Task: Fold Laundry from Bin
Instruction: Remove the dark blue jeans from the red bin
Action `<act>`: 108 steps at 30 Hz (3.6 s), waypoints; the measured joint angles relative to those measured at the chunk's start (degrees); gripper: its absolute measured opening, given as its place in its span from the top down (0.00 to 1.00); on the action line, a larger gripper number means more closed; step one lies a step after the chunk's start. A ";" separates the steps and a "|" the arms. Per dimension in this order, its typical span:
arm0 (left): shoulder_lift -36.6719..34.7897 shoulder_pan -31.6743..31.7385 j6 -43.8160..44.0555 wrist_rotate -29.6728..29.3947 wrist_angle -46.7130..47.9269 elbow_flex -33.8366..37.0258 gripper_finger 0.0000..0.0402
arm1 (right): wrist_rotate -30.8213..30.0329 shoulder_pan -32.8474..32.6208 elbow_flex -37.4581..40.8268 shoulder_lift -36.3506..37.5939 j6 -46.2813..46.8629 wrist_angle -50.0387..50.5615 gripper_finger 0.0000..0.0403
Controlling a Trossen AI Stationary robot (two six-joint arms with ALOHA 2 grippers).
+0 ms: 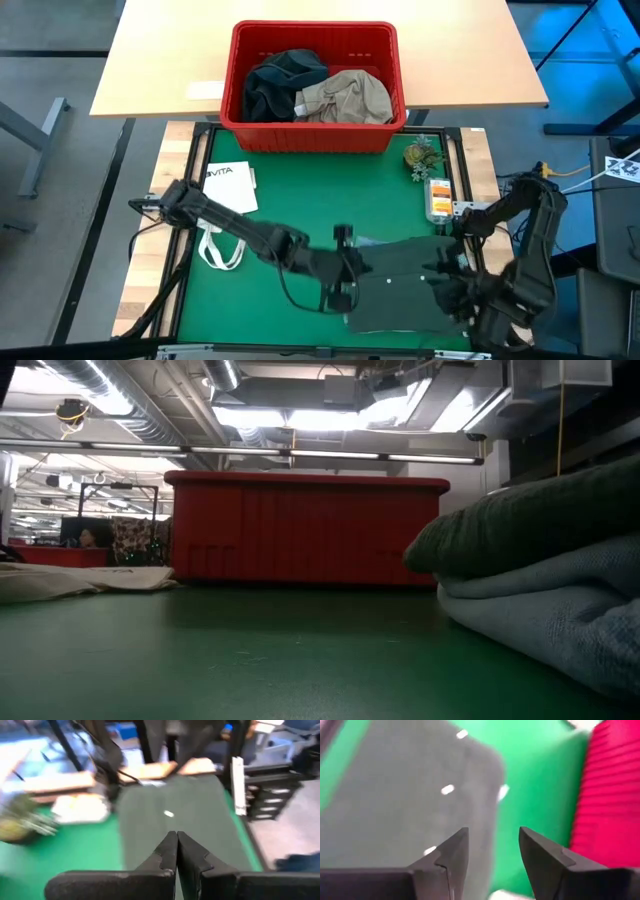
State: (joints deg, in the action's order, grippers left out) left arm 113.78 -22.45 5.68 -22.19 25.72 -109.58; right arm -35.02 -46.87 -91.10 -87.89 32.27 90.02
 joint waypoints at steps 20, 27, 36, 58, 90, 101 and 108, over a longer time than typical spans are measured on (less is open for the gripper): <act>-18.77 25.82 -27.29 -22.39 1.69 -0.11 0.56 | -3.18 40.80 -3.88 4.64 -34.69 -15.68 0.57; -18.54 43.30 -27.19 -14.89 5.13 -0.09 0.59 | 10.39 48.53 1.92 4.62 -40.15 -19.47 0.57; -13.83 63.36 -22.76 8.34 7.64 0.00 0.63 | 10.22 51.15 11.41 4.60 -40.13 -23.14 0.57; 6.10 72.43 -22.68 12.31 -1.39 0.01 0.52 | 10.21 51.12 18.59 4.58 -40.13 -33.68 0.57; 8.36 74.94 -22.88 22.83 4.76 0.02 0.61 | 10.22 51.12 18.59 4.58 -40.13 -33.59 0.57; 7.69 73.96 -21.24 22.39 4.94 0.02 0.98 | 10.22 51.12 18.59 4.58 -39.66 -33.39 0.57; 1.23 71.99 -21.20 21.13 3.03 0.02 0.99 | 10.22 51.08 18.59 4.58 -39.10 -33.38 0.57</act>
State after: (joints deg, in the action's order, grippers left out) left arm 115.01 49.54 -15.52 -1.06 28.75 -109.56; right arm -24.80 4.21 -72.51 -83.31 -6.83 56.64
